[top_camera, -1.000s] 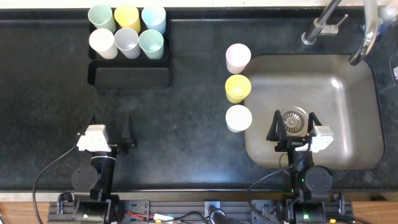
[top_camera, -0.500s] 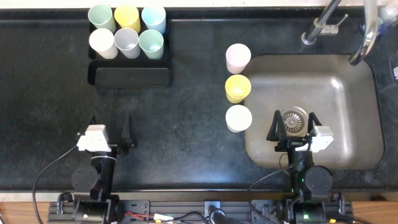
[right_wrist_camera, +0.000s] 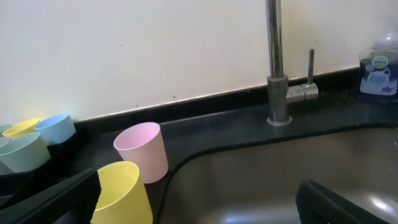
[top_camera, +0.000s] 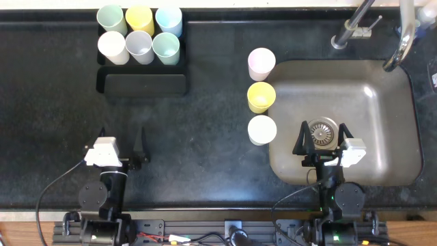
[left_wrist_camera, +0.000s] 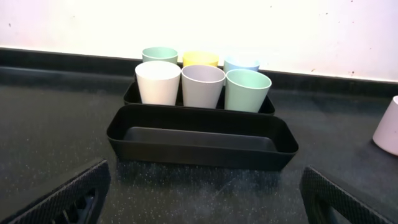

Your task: Store Cups

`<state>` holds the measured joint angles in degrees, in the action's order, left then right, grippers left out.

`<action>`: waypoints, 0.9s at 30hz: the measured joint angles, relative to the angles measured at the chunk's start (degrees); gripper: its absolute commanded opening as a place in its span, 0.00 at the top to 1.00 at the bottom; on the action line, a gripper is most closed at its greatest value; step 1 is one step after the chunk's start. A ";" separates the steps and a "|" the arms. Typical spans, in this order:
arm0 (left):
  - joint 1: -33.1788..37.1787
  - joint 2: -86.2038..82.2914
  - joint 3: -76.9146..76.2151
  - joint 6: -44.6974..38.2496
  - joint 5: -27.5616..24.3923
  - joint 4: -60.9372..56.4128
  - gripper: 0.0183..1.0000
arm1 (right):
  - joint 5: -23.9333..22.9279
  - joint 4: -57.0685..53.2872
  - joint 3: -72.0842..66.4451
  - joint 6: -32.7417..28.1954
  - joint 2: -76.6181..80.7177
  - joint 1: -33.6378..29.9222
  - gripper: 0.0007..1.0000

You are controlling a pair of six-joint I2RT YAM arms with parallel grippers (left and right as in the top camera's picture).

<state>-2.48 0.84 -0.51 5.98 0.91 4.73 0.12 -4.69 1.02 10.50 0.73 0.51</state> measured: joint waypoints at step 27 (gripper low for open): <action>-18.71 119.69 -137.61 11.37 -11.58 59.32 0.00 | 0.00 -0.04 0.00 0.02 -0.04 0.00 0.00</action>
<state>-21.19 120.53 -138.12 17.34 -10.68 64.05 0.12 -4.73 1.02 10.52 0.69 0.51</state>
